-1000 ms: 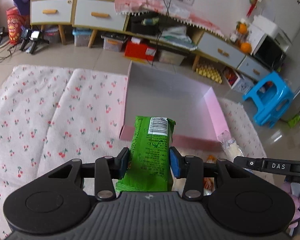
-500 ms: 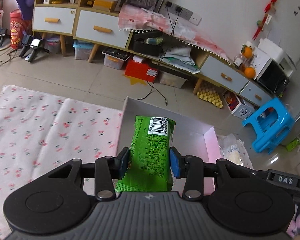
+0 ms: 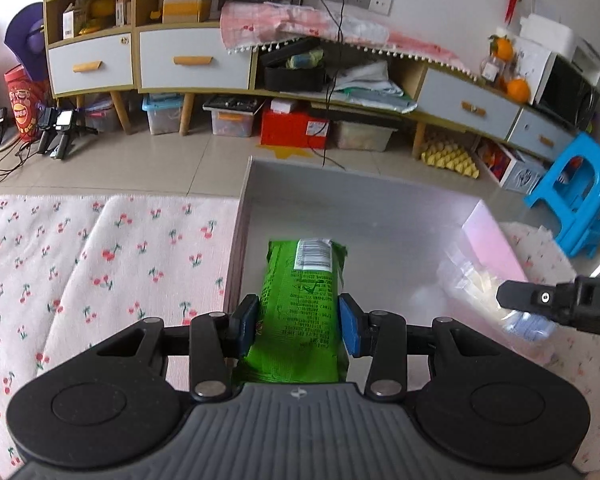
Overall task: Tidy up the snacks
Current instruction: 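Lower both packs into the pink box and open both tools, then move both tools back over the remaining snack pile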
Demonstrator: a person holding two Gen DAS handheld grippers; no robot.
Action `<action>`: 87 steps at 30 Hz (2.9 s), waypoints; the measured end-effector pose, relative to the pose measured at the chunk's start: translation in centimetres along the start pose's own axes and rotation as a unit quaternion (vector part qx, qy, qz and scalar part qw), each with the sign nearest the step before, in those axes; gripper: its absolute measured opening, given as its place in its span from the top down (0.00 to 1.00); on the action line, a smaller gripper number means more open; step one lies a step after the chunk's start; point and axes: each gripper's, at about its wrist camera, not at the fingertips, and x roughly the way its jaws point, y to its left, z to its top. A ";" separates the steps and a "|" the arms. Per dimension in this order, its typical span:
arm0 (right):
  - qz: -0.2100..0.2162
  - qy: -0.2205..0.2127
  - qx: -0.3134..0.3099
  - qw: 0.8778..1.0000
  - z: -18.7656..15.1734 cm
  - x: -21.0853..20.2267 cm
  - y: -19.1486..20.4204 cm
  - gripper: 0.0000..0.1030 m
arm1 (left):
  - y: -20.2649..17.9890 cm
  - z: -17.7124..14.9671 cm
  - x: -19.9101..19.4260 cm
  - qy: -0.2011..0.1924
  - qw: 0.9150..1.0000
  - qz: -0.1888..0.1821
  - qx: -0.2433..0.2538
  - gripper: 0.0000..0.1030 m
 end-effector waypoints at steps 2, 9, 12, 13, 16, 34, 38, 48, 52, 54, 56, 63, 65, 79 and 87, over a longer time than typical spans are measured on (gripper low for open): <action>0.007 0.007 0.011 1.000 -0.3 0.3 -0.3 0.81 | 0.0 -0.2 -0.4 -0.007 1.000 0.001 -0.004 0.62; 0.008 0.007 0.003 1.000 -0.4 -0.2 0.0 0.81 | 0.0 -0.6 -1.4 0.005 1.000 0.007 -0.009 0.62; 0.007 0.010 -0.005 1.000 -0.4 -0.3 0.2 0.79 | -0.2 -0.7 -1.3 0.015 1.000 0.011 -0.011 0.63; 0.007 0.011 -0.008 1.000 -0.5 -0.5 0.2 0.78 | -0.1 -0.8 -1.4 0.016 1.000 0.011 -0.014 0.63; 0.000 0.012 -0.018 1.000 -0.6 -0.9 0.5 0.76 | -0.2 -0.9 -1.5 0.014 1.000 0.011 -0.011 0.62; -0.042 0.011 -0.052 0.998 -1.7 -7.6 1.5 0.46 | -3.2 -1.5 -5.0 -0.014 0.999 0.022 0.047 0.17; -0.053 0.011 -0.045 0.997 -2.2 -9.4 1.3 0.34 | -4.1 -1.9 -6.1 -0.004 0.997 0.032 0.071 0.12; -0.078 0.030 -0.062 0.995 -4.2 -12.3 2.4 0.23 | -4.2 -3.0 -8.4 0.033 0.997 0.025 0.059 0.01; -0.077 0.040 -0.062 0.994 -5.2 -12.7 2.5 0.21 | -3.8 -4.0 -9.1 0.049 0.997 0.027 0.054 0.01; -0.079 0.046 -0.064 0.994 -5.8 -12.7 2.5 0.21 | -3.7 -4.4 -9.4 0.057 0.997 0.030 0.053 0.01; -0.083 0.051 -0.067 0.993 -6.3 -12.7 2.6 0.21 | -3.5 -4.8 -9.7 0.063 0.996 0.030 0.054 0.01; -0.079 0.074 -0.057 0.992 -7.8 -13.1 2.1 0.19 | -3.4 -6.5 -10.9 0.045 0.995 0.043 0.080 0.01; -0.081 0.081 -0.058 0.992 -8.2 -13.3 2.0 0.16 | -3.5 -6.9 -11.0 0.045 0.993 0.046 0.096 0.01; -0.148 0.101 -0.110 0.978 -10.9 -13.3 -0.3 0.16 | -0.8 -9.1 -11.2 0.067 0.990 0.043 0.120 0.01; -0.141 0.124 -0.199 0.962 -13.6 -13.1 0.2 0.16 | -0.3 -11.6 -11.4 0.074 0.985 0.010 0.157 0.01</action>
